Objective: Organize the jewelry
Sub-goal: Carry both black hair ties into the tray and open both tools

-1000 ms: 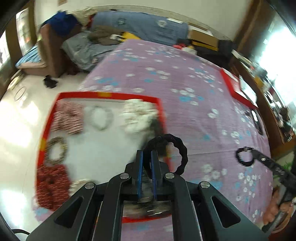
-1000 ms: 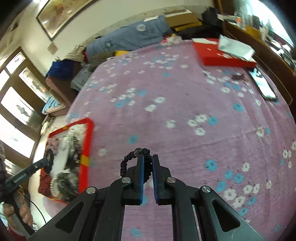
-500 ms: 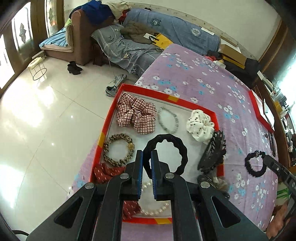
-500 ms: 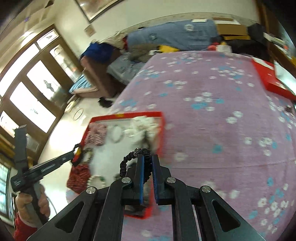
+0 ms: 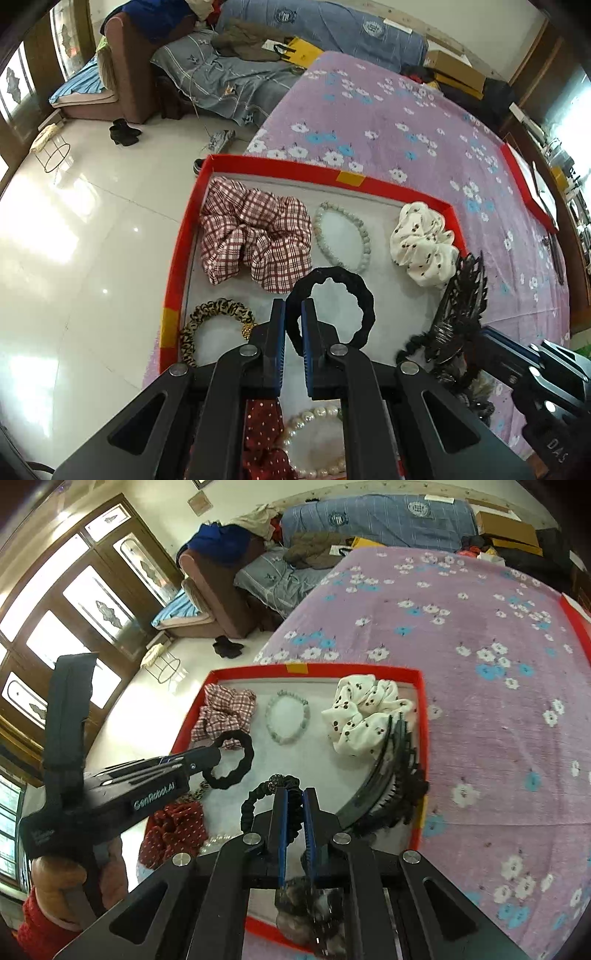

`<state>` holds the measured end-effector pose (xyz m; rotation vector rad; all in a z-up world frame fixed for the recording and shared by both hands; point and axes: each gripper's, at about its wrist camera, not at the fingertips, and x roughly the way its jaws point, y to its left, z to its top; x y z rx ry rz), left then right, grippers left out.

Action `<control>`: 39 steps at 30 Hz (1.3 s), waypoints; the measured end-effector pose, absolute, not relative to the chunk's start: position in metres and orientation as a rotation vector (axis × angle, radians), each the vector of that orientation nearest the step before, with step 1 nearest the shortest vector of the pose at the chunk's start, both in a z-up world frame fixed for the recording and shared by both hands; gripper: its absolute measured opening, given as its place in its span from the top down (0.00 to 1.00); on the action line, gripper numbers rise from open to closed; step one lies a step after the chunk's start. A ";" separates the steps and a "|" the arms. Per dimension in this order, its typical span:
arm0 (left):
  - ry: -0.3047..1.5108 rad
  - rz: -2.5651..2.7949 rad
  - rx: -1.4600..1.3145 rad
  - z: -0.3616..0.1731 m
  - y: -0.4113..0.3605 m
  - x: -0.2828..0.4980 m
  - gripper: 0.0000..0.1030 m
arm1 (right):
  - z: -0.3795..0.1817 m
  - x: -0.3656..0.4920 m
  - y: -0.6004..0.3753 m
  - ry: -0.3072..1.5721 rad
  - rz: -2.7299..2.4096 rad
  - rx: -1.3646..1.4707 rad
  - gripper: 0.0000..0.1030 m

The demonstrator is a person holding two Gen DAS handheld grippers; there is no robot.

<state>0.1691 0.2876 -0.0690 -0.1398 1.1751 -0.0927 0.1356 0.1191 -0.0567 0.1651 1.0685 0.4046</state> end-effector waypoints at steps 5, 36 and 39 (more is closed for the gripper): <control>1.206 -0.095 -0.115 -0.085 0.283 0.172 0.92 | -0.075 0.150 0.127 1.103 0.382 0.149 0.90; 1.056 -0.042 -0.125 -0.023 0.284 0.128 0.64 | -0.061 0.140 0.114 1.076 0.431 0.168 0.76; 1.017 -0.002 -0.108 -0.010 0.285 0.116 0.58 | -0.046 0.129 0.108 1.043 0.448 0.151 0.67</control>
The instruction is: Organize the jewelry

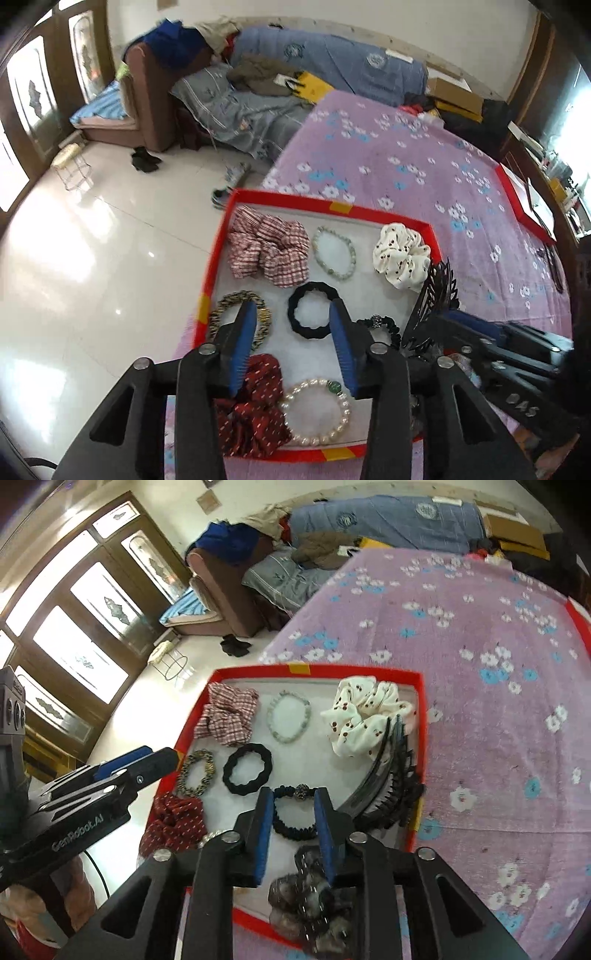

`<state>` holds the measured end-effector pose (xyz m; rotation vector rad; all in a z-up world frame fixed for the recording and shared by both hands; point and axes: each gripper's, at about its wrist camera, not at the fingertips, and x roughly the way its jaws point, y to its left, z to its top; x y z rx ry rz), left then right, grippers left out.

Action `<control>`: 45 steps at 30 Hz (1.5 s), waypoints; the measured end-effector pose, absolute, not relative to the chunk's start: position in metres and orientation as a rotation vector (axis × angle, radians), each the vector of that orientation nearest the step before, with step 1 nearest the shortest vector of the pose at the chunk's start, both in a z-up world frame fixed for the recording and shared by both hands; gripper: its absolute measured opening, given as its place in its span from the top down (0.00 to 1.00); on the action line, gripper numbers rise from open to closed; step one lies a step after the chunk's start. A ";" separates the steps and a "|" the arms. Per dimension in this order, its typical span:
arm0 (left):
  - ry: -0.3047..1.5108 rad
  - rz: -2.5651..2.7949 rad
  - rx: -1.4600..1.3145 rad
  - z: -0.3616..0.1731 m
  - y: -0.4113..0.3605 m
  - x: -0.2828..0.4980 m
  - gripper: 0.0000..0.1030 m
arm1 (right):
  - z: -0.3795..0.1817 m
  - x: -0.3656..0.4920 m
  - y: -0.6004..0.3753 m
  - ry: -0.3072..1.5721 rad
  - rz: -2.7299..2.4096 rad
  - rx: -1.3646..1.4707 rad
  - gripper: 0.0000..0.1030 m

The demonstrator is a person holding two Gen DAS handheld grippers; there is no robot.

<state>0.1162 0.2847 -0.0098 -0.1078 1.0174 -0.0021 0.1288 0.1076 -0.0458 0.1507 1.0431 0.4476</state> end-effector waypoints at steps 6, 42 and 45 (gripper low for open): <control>0.923 0.102 -0.065 0.016 0.281 0.090 0.45 | -0.032 0.104 0.067 1.008 0.381 0.133 0.62; 0.551 0.302 0.022 0.119 0.154 -0.026 0.00 | 0.020 0.006 -0.043 0.880 0.253 0.021 0.44; 0.587 0.294 0.039 0.113 0.144 -0.026 0.00 | 0.025 0.003 -0.046 0.870 0.250 0.006 0.44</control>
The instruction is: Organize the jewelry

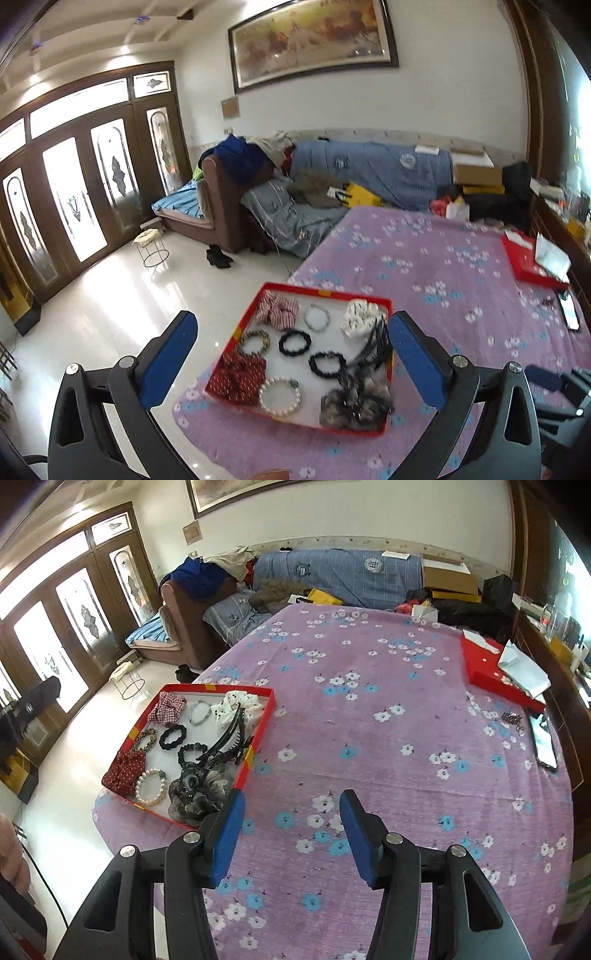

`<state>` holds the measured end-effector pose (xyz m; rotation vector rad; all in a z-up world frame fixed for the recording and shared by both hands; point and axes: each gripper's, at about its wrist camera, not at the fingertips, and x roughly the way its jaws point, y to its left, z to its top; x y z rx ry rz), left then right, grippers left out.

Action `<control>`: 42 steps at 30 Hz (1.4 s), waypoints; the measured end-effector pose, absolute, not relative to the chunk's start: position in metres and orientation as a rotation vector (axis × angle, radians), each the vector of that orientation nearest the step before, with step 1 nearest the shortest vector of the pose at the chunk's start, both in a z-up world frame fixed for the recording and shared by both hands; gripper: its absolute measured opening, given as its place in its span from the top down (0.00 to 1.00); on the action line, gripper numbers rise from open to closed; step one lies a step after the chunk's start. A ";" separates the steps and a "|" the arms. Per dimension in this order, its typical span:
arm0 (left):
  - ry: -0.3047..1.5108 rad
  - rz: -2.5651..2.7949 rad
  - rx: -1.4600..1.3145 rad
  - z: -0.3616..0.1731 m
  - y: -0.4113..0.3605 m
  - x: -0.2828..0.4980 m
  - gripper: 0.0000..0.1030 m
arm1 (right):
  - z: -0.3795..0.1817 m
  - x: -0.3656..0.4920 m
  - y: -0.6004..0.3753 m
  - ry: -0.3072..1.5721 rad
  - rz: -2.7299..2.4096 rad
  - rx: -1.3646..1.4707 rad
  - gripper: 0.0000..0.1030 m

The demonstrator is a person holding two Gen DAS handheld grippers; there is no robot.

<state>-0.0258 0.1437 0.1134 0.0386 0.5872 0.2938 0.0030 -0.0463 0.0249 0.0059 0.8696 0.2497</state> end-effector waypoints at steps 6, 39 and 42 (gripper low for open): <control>0.663 0.286 0.062 0.099 0.137 -0.027 0.00 | 0.027 -0.002 -0.048 0.868 0.242 -0.021 0.40; 0.881 0.245 -0.004 0.047 0.219 -0.011 0.00 | 0.005 0.016 0.044 0.948 0.236 -0.079 0.35; 0.887 0.239 -0.007 0.044 0.227 -0.009 0.00 | 0.005 0.018 0.054 0.947 0.234 -0.085 0.35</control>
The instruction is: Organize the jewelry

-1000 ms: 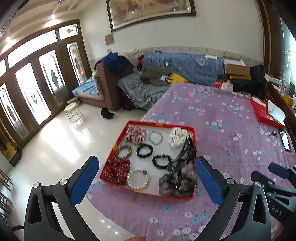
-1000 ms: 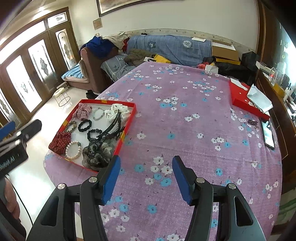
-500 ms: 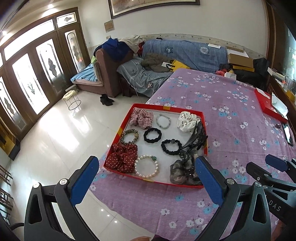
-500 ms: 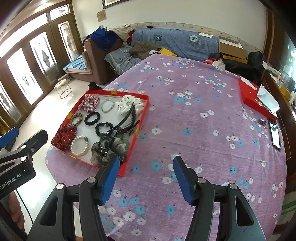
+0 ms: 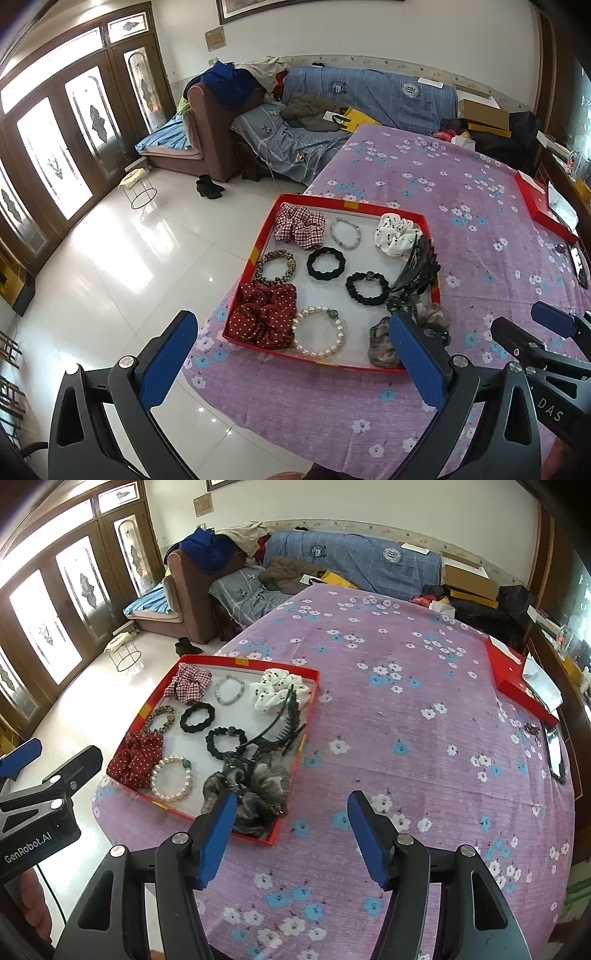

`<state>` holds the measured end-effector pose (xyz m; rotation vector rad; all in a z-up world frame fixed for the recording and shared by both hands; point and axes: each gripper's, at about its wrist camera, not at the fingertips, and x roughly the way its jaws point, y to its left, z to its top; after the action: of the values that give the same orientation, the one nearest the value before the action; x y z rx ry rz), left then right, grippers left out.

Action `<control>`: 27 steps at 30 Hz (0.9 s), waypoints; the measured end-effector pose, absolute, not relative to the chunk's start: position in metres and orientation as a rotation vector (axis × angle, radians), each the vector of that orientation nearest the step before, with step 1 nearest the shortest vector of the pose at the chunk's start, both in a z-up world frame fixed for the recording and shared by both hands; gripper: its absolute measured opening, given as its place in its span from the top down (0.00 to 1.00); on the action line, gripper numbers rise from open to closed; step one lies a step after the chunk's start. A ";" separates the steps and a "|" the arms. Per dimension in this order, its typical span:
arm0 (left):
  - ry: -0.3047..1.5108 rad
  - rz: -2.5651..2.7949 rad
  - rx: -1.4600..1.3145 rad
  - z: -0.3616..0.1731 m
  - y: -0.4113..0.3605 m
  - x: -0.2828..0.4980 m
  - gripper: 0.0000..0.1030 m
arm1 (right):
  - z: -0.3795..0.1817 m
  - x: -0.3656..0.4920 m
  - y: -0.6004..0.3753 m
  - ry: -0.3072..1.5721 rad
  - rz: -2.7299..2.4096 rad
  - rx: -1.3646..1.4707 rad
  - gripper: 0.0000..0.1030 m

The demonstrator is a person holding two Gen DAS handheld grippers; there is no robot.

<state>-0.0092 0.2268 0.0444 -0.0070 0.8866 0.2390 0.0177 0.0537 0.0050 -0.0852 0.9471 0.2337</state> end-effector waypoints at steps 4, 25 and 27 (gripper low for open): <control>0.893 0.239 -0.009 0.043 0.237 -0.008 0.00 | 0.003 0.020 0.065 0.953 0.230 -0.087 0.35; 0.938 0.209 -0.010 0.026 0.260 0.005 0.00 | -0.013 0.029 0.087 0.999 0.203 -0.065 0.34; 0.946 0.205 -0.006 0.025 0.259 0.006 0.00 | -0.015 0.030 0.086 1.006 0.203 -0.058 0.34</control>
<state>0.0062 0.2595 0.0246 -0.0064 0.9461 0.2054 0.0301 0.0864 -0.0150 -0.0582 1.0059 0.2031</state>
